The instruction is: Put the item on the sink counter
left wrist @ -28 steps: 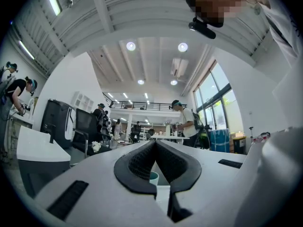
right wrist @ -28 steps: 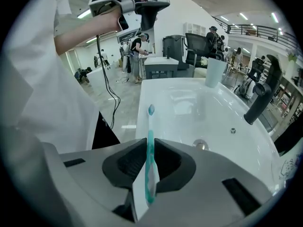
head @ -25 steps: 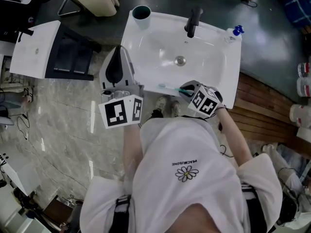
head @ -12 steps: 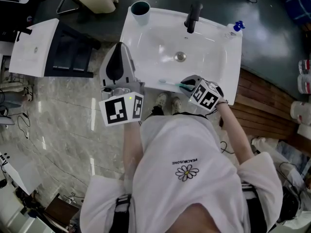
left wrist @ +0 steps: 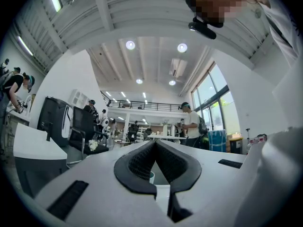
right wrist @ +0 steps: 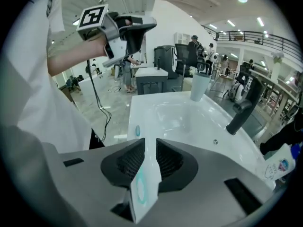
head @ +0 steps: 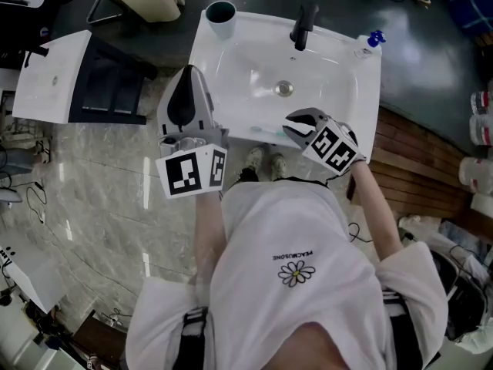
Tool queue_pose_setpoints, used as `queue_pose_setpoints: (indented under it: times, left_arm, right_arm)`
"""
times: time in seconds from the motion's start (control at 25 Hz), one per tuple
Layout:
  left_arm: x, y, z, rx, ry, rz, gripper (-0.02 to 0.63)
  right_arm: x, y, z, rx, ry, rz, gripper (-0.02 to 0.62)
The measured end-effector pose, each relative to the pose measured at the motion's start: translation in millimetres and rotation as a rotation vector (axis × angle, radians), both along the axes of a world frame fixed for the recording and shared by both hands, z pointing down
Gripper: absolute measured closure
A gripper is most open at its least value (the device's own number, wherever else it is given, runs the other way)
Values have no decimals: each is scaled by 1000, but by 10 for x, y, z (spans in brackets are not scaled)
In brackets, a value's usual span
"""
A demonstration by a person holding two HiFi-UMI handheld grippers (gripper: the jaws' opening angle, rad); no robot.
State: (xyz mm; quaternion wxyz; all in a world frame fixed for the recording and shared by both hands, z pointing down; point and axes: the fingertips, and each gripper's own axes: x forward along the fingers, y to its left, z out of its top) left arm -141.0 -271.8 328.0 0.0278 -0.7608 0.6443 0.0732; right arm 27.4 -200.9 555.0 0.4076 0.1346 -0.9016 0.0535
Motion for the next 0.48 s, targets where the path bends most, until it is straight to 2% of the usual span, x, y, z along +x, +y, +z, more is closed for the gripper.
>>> queue_pose_setpoints:
  times: [0.12, 0.2, 0.32, 0.48]
  left_arm:
    - [22, 6, -31, 8, 0, 9, 589]
    - [45, 14, -63, 14, -2, 16, 589]
    - [72, 25, -118, 24, -5, 25, 589]
    - [104, 46, -198, 39, -13, 38, 589]
  right_arm:
    - [-38, -220, -352, 107, -52, 51, 537]
    - [-55, -385, -681, 215, -108, 95, 549]
    - [-42, -598, -1257, 401, -207, 179, 571]
    - [30, -711, -1975, 565, -387, 298, 579]
